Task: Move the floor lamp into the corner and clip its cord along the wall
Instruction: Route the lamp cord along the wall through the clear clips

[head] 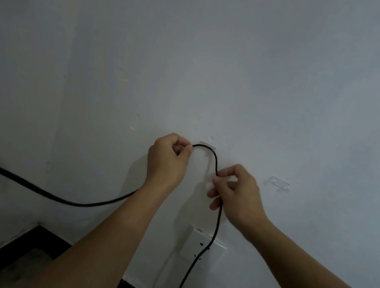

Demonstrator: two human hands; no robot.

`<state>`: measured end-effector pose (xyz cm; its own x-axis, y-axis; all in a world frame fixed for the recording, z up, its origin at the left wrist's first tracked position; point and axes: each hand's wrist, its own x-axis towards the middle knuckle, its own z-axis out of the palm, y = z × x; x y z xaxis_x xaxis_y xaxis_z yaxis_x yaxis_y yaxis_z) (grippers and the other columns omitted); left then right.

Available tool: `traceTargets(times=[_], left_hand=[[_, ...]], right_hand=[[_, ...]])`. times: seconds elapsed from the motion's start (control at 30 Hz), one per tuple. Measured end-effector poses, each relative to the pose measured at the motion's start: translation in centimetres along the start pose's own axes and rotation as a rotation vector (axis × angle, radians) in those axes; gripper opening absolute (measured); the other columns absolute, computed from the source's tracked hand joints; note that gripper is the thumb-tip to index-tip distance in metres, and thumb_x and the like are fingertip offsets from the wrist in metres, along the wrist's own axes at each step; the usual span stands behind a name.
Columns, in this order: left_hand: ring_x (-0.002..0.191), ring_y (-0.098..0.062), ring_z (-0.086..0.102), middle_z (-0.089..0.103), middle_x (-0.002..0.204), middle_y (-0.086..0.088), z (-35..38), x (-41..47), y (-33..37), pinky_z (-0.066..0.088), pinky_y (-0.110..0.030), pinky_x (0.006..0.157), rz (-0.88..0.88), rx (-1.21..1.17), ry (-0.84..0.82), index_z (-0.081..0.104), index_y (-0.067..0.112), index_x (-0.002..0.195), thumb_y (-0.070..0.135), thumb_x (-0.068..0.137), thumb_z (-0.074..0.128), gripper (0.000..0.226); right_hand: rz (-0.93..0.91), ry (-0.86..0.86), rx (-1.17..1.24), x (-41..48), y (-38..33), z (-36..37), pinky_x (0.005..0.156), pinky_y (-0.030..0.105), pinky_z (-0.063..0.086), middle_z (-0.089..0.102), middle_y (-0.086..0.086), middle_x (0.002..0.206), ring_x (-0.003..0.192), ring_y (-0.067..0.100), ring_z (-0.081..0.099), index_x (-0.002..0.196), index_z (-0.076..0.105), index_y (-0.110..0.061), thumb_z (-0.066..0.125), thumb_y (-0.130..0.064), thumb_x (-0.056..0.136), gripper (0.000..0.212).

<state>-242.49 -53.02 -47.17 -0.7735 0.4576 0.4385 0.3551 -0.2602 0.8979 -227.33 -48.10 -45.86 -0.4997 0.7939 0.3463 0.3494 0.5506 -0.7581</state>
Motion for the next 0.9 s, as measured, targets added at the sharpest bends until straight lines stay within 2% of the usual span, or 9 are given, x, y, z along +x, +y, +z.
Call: traceTargets(times=[0.1, 0.17, 0.23, 0.33, 0.5, 0.57, 0.67, 0.77, 0.9], left_hand=[[0.06, -0.003, 0.057, 0.062, 0.064, 0.011, -0.4, -0.3, 0.2, 0.046, -0.02, 0.059, 0.024, 0.053, 0.008, 0.069, 0.015, 0.077, 0.014, 0.084, 0.067, 0.007], [0.066, -0.011, 0.061, 0.066, 0.072, 0.003, -0.7, -0.3, 0.3, 0.048, -0.025, 0.065, 0.025, 0.081, 0.031, 0.069, 0.014, 0.078, 0.011, 0.084, 0.066, 0.007], [0.078, -0.019, 0.063, 0.068, 0.09, -0.009, -0.8, -0.4, 0.4, 0.051, -0.028, 0.076, 0.045, 0.121, 0.057, 0.07, 0.011, 0.084, 0.008, 0.084, 0.063, 0.007], [0.086, -0.017, 0.059, 0.062, 0.104, -0.013, -0.9, -1.0, 0.8, 0.041, -0.016, 0.077, 0.128, 0.165, 0.085, 0.069, 0.009, 0.089, 0.004, 0.085, 0.061, 0.01], [0.097, -0.027, 0.058, 0.061, 0.101, -0.014, -0.7, -2.5, 1.6, 0.033, 0.002, 0.074, 0.325, 0.234, 0.12, 0.068, 0.006, 0.089, -0.005, 0.082, 0.06, 0.015], [0.096, -0.027, 0.057, 0.062, 0.098, -0.014, -0.1, -3.5, 2.0, 0.033, -0.004, 0.077, 0.447, 0.289, 0.085, 0.069, 0.005, 0.089, -0.009, 0.08, 0.058, 0.019], [0.102, -0.027, 0.056, 0.064, 0.103, -0.012, 1.7, -5.6, 2.3, 0.042, -0.02, 0.086, 0.63, 0.39, -0.1, 0.07, 0.005, 0.098, -0.013, 0.079, 0.055, 0.031], [0.109, -0.035, 0.059, 0.066, 0.113, -0.016, 3.8, -7.5, 2.1, 0.051, -0.042, 0.089, 0.775, 0.487, -0.29, 0.071, 0.005, 0.104, -0.012, 0.074, 0.057, 0.037], [0.107, -0.036, 0.062, 0.07, 0.108, -0.013, 5.4, -8.4, 1.9, 0.055, -0.046, 0.081, 0.814, 0.565, -0.334, 0.075, 0.007, 0.095, 0.0, 0.078, 0.068, 0.02]], right_hand=[[0.091, -0.029, 0.134, -1.5, 1.0, 0.0, 0.04, 0.014, 0.041, 0.072, 0.014, 0.072, 0.049, 0.016, 0.065, 0.095, 0.059, -0.008, 0.056, -0.016, 0.097, 0.008], [0.148, -0.049, 0.198, -2.8, 1.7, 0.1, 0.039, 0.015, 0.041, 0.073, 0.013, 0.07, 0.053, 0.018, 0.067, 0.095, 0.062, -0.006, 0.055, -0.018, 0.098, 0.014], [0.194, -0.087, 0.231, -4.3, 2.5, 0.1, 0.04, 0.02, 0.042, 0.074, 0.009, 0.069, 0.058, 0.019, 0.07, 0.095, 0.063, -0.008, 0.054, -0.023, 0.099, 0.017], [0.271, -0.132, 0.287, -6.6, 4.1, -0.1, 0.044, 0.024, 0.044, 0.074, 0.007, 0.07, 0.065, 0.019, 0.071, 0.095, 0.065, -0.008, 0.055, -0.023, 0.098, 0.019], [0.371, -0.145, 0.302, -9.8, 7.7, -2.0, 0.058, 0.028, 0.044, 0.075, 0.006, 0.07, 0.065, 0.015, 0.068, 0.089, 0.069, -0.009, 0.059, -0.019, 0.095, 0.015], [0.377, -0.08, 0.321, -10.6, 8.9, -2.8, 0.059, 0.029, 0.045, 0.069, 0.005, 0.062, 0.059, 0.016, 0.065, 0.087, 0.07, -0.007, 0.06, -0.015, 0.094, 0.015], [0.336, 0.063, 0.333, -10.8, 9.7, -4.4, 0.052, 0.031, 0.048, 0.052, -0.001, 0.051, 0.047, 0.017, 0.054, 0.081, 0.072, -0.008, 0.061, -0.013, 0.094, 0.018], [0.239, 0.159, 0.288, -10.3, 9.3, -6.3, 0.041, 0.025, 0.039, 0.049, -0.007, 0.049, 0.044, 0.012, 0.042, 0.078, 0.075, -0.014, 0.063, -0.017, 0.093, 0.019], [0.163, 0.24, 0.27, -9.5, 8.5, -8.6, 0.039, 0.014, 0.033, 0.056, -0.012, 0.048, 0.042, 0.004, 0.04, 0.082, 0.076, -0.015, 0.064, -0.017, 0.092, 0.016]])
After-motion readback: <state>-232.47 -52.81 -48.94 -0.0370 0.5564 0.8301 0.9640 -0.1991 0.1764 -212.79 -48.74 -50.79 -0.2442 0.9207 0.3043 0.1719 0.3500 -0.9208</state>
